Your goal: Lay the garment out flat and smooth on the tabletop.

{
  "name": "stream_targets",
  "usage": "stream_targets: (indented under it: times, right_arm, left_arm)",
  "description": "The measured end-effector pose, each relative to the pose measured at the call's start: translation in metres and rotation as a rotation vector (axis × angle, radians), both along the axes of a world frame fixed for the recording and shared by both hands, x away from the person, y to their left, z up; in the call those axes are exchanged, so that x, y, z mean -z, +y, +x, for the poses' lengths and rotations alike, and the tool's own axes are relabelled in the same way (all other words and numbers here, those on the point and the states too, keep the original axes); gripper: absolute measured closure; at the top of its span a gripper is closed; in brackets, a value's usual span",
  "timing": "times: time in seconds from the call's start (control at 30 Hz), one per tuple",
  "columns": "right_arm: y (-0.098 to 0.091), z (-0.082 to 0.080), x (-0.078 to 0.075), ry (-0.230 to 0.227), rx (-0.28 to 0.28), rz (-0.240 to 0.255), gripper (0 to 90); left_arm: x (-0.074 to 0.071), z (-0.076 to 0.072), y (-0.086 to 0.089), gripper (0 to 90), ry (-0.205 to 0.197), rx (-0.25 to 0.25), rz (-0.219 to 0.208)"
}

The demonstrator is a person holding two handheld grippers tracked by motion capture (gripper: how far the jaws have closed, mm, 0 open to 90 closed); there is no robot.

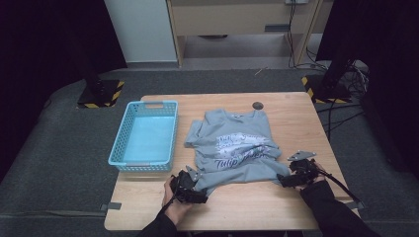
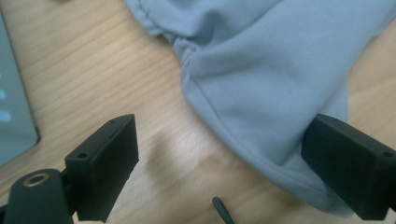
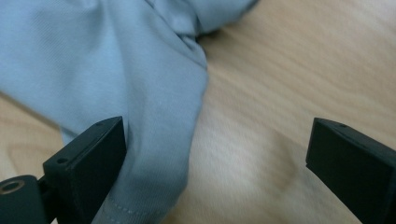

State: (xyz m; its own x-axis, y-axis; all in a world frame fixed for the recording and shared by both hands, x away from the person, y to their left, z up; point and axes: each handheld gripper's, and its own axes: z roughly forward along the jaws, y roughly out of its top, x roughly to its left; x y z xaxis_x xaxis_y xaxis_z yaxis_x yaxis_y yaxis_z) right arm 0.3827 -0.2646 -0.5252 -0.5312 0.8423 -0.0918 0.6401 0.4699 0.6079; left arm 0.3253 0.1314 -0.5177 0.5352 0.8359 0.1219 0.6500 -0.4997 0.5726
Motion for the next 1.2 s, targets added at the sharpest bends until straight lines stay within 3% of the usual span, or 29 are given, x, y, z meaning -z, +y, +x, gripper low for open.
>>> stream_targets:
  times: [0.27, 0.33, 0.47, 0.57, 0.63, 0.83, 0.93, 1.0, 1.2]
  right_arm:
    - [-0.016, -0.015, -0.002, 0.046, -0.022, -0.013, 4.7]
    - [-0.018, -0.018, -0.004, 0.044, -0.028, -0.017, 6.6]
    - [-0.017, -0.022, -0.01, 0.012, -0.054, 0.031, 14.1]
    - [-0.016, -0.023, -0.01, 0.023, -0.074, 0.075, 21.4]
    - [-0.015, -0.023, -0.01, 0.033, -0.08, 0.101, 27.7]
    - [-0.012, -0.022, -0.01, 0.066, -0.104, 0.144, 48.9]
    - [-0.008, -0.022, -0.009, 0.099, -0.124, 0.135, 60.7]
    - [-0.007, -0.023, -0.01, 0.098, -0.14, 0.134, 68.9]
    - [-0.008, -0.024, -0.012, 0.122, -0.158, 0.172, 83.3]
  left_arm:
    - [-0.003, -0.011, 0.013, 10.0, 0.018, 0.043, 0.028]
    - [-0.004, -0.012, 0.015, 11.8, 0.022, 0.033, 0.028]
    - [-0.006, -0.012, 0.016, 22.0, 0.055, -0.014, -0.039]
    - [-0.004, -0.01, 0.017, 26.1, 0.099, -0.054, -0.092]
    - [-0.003, -0.011, 0.016, 28.5, 0.094, -0.063, -0.099]
    - [-0.006, -0.014, 0.009, 51.7, 0.092, -0.046, -0.102]
    - [-0.008, -0.017, 0.005, 67.4, 0.105, -0.023, -0.106]
    - [-0.008, -0.018, 0.003, 74.7, 0.116, -0.008, -0.11]
    - [-0.01, -0.021, -0.001, 86.0, 0.131, 0.026, -0.127]
